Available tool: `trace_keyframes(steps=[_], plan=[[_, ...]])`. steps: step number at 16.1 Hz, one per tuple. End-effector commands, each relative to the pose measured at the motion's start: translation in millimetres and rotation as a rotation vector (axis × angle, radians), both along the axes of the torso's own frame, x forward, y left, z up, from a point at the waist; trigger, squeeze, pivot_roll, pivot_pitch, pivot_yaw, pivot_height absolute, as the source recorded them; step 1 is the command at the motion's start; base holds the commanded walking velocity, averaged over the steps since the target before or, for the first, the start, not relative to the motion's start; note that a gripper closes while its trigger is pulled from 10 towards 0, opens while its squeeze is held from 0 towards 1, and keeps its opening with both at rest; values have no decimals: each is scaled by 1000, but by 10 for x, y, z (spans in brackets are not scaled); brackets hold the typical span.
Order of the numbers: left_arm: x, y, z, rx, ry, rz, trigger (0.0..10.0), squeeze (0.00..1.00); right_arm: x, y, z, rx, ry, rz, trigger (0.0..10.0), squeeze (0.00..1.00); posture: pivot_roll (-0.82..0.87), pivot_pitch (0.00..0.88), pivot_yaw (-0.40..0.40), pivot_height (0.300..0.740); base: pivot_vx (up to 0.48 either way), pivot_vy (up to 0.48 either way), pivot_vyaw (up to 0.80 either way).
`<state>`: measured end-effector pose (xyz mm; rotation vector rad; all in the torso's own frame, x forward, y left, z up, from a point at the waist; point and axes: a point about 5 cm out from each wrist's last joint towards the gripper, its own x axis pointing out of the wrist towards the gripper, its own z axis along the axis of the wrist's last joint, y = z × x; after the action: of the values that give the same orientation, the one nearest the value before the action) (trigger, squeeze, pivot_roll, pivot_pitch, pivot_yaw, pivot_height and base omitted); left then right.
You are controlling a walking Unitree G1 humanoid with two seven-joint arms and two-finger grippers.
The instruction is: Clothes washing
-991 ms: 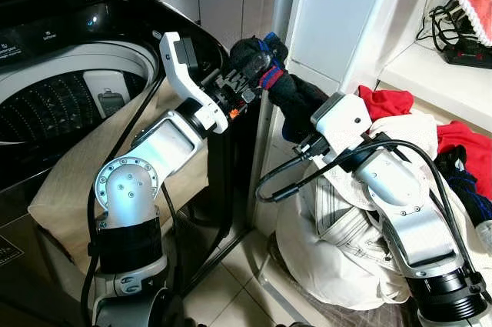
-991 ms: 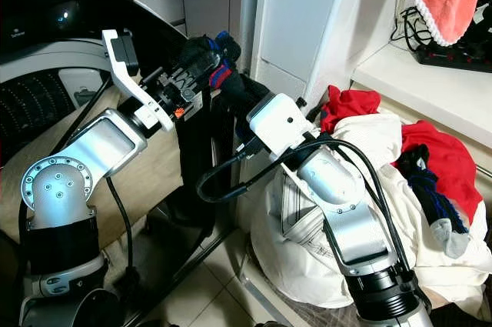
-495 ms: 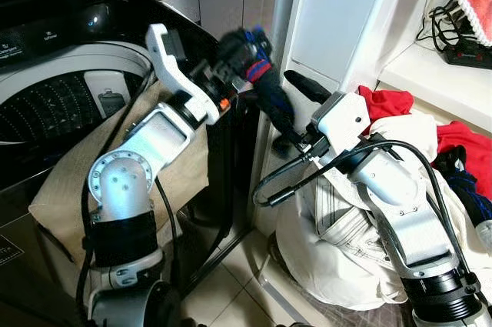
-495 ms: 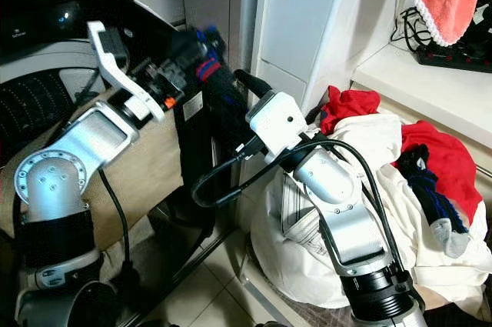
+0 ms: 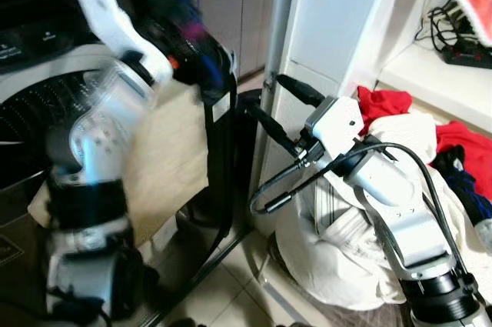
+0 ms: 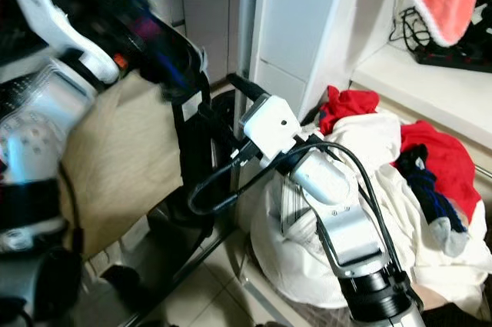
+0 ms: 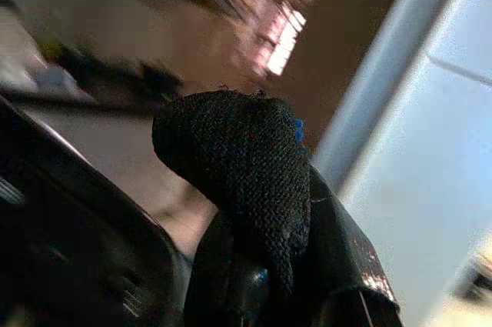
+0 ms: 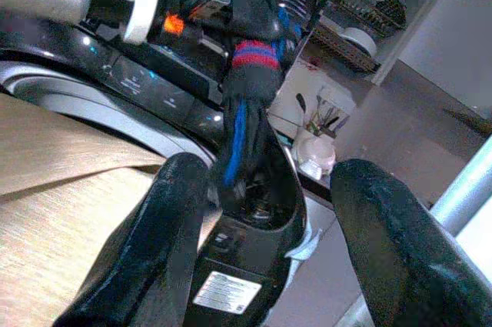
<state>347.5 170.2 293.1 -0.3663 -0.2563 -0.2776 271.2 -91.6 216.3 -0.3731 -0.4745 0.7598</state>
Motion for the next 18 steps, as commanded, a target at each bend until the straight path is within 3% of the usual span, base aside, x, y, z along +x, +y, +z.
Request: trace_keyframes(steps=[1,2,3,5,6,7,9,10,13,18], plan=[[67,139,125,141,-56,171,0,0,-10,11,111,0,-40,11,10000,0,-44,0,-10,740,0,0,0],[93,360,298,346,-150,387,0,0,20,34,110,2,5,3,10000,0,-39,0,-12,740,0,0,0],[132,472,338,438,-160,463,0,0,31,83,134,22,50,20,10000,0,-35,0,-14,740,0,0,0],[327,717,76,713,22,521,0,0,31,313,185,76,255,106,10000,0,-33,0,-9,740,0,0,0],[360,769,-53,777,92,514,118,0,7,373,196,68,280,133,10000,0,-35,0,-5,740,0,0,0],[392,891,-248,890,196,540,10000,0,-50,474,194,55,344,190,10000,0,-42,0,1,740,0,0,0],[400,929,-309,920,221,533,10000,0,-84,499,187,42,354,213,10000,0,-42,0,1,740,0,0,0],[417,988,-342,950,223,545,10000,1000,-123,515,182,28,370,230,10000,0,-42,0,1,740,0,0,0],[457,1007,-377,973,240,483,10000,1000,-184,503,131,-24,447,225,10000,0,-53,0,3,740,0,0,0],[478,1050,-383,988,248,477,10000,1000,-225,484,147,-27,498,244,10000,0,-53,0,4,740,0,0,0]])
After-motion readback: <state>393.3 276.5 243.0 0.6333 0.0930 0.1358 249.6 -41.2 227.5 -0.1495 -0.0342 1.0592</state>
